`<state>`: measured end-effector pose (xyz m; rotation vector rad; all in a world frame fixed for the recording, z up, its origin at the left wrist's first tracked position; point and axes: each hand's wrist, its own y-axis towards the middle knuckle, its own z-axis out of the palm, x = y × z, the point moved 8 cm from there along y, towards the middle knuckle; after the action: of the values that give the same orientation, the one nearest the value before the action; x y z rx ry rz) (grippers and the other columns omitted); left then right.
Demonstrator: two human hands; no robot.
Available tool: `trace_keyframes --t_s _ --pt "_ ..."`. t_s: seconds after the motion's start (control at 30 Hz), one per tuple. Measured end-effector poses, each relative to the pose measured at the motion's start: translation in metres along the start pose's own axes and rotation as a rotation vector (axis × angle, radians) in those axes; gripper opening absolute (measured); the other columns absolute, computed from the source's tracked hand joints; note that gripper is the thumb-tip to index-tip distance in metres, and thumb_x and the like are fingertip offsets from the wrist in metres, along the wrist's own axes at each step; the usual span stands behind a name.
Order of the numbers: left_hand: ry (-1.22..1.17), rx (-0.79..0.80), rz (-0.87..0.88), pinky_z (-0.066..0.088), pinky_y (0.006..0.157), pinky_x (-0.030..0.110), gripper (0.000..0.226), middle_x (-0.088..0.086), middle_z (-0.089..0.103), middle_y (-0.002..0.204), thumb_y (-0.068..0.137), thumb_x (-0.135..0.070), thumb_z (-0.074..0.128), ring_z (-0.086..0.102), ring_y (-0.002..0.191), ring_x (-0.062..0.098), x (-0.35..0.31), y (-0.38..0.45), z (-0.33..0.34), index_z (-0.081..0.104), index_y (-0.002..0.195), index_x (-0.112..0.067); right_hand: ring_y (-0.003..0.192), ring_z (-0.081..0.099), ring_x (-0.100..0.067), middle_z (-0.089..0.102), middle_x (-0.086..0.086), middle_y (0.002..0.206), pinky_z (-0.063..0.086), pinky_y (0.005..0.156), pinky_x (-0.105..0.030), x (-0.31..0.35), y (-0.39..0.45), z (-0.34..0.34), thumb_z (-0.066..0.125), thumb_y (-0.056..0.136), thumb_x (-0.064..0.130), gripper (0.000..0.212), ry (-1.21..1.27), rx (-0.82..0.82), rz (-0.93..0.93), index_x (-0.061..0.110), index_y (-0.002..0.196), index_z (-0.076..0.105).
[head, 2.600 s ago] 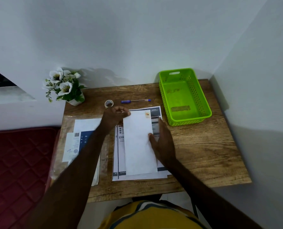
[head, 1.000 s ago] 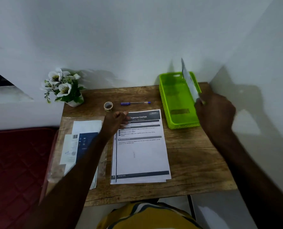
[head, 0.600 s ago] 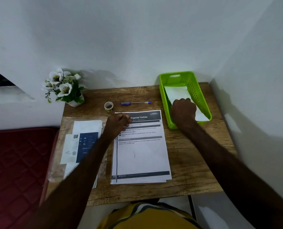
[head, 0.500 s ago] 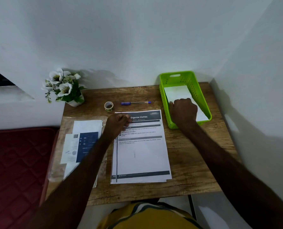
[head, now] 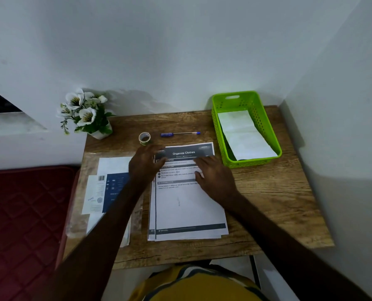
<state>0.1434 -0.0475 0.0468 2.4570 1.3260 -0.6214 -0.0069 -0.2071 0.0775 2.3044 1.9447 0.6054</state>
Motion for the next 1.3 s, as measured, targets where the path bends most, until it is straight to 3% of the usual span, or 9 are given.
trace_keyframes --t_s 0.13,0.23,0.4,0.6,0.8,0.9,1.07,1.3 --pt "0.046 0.173 0.057 0.034 0.116 0.047 0.073 0.007 0.05 0.155 0.085 -0.04 0.081 0.041 0.146 0.03 -0.011 0.012 0.005 0.05 0.148 -0.02 0.132 0.05 -0.031 0.059 -0.011 0.139 0.051 0.1 -0.043 -0.013 0.042 0.02 0.075 0.083 0.021 0.059 0.083 0.256 0.083 0.01 0.138 0.057" --pt "0.053 0.26 0.094 0.029 0.121 0.047 0.078 0.005 0.046 0.158 0.084 -0.045 0.08 0.037 0.148 0.026 -0.01 0.018 0.013 0.047 0.15 -0.021 0.143 0.034 -0.032 0.046 -0.011 0.152 0.042 0.11 -0.046 -0.017 0.063 0.037 0.076 0.085 0.026 0.068 0.094 0.404 0.045 0.011 0.146 0.048" --pt "0.122 0.347 0.15 0.027 0.12 0.044 0.084 0.0 0.039 0.162 0.084 -0.053 0.076 0.033 0.149 0.021 -0.01 0.016 0.028 0.039 0.155 -0.026 0.148 0.026 -0.029 0.035 -0.01 0.159 0.039 0.113 -0.045 -0.021 0.068 0.061 0.075 0.087 0.031 0.07 0.053 0.52 0.017 0.012 0.148 0.046" --pt "0.131 0.385 0.146 0.035 0.116 0.042 0.084 0.004 0.041 0.16 0.081 -0.042 0.083 0.037 0.147 0.024 -0.016 0.028 0.026 0.044 0.152 -0.02 0.14 0.039 -0.034 0.045 -0.016 0.15 0.04 0.112 -0.044 -0.025 0.082 0.064 0.087 0.073 0.032 0.081 0.125 0.573 0.055 0.011 0.142 0.051" --pt "0.163 0.451 0.123 0.039 0.11 0.041 0.091 0.008 0.044 0.15 0.07 -0.047 0.09 0.038 0.14 0.026 -0.019 0.04 0.026 0.049 0.147 -0.02 0.125 0.05 -0.035 0.054 -0.018 0.134 0.043 0.104 -0.039 -0.03 0.092 0.07 0.094 0.059 0.042 0.076 0.118 0.604 0.091 0.012 0.124 0.065" --pt "0.173 0.48 0.106 0.039 0.107 0.041 0.09 0.01 0.048 0.143 0.064 -0.05 0.092 0.04 0.135 0.028 -0.02 0.048 0.028 0.052 0.139 -0.021 0.129 0.045 -0.036 0.054 -0.019 0.137 0.036 0.107 -0.039 -0.032 0.096 0.075 0.092 0.058 0.051 0.078 0.088 0.648 0.097 0.015 0.121 0.064" --pt "0.256 0.558 0.115 0.028 0.116 0.045 0.097 0.016 0.042 0.15 0.065 -0.054 0.091 0.032 0.142 0.034 -0.023 0.057 0.034 0.047 0.141 -0.014 0.132 0.043 -0.032 0.058 -0.013 0.137 0.032 0.109 -0.04 -0.032 0.101 0.074 0.092 0.061 0.051 0.074 0.082 0.734 0.114 0.018 0.121 0.065" --pt "0.221 0.527 0.116 0.032 0.114 0.047 0.092 0.015 0.045 0.144 0.06 -0.053 0.093 0.035 0.137 0.033 -0.021 0.058 0.033 0.052 0.133 -0.014 0.136 0.038 -0.038 0.051 -0.017 0.141 0.033 0.11 -0.044 -0.033 0.103 0.075 0.095 0.055 0.048 0.072 0.094 0.753 0.128 0.024 0.114 0.062"
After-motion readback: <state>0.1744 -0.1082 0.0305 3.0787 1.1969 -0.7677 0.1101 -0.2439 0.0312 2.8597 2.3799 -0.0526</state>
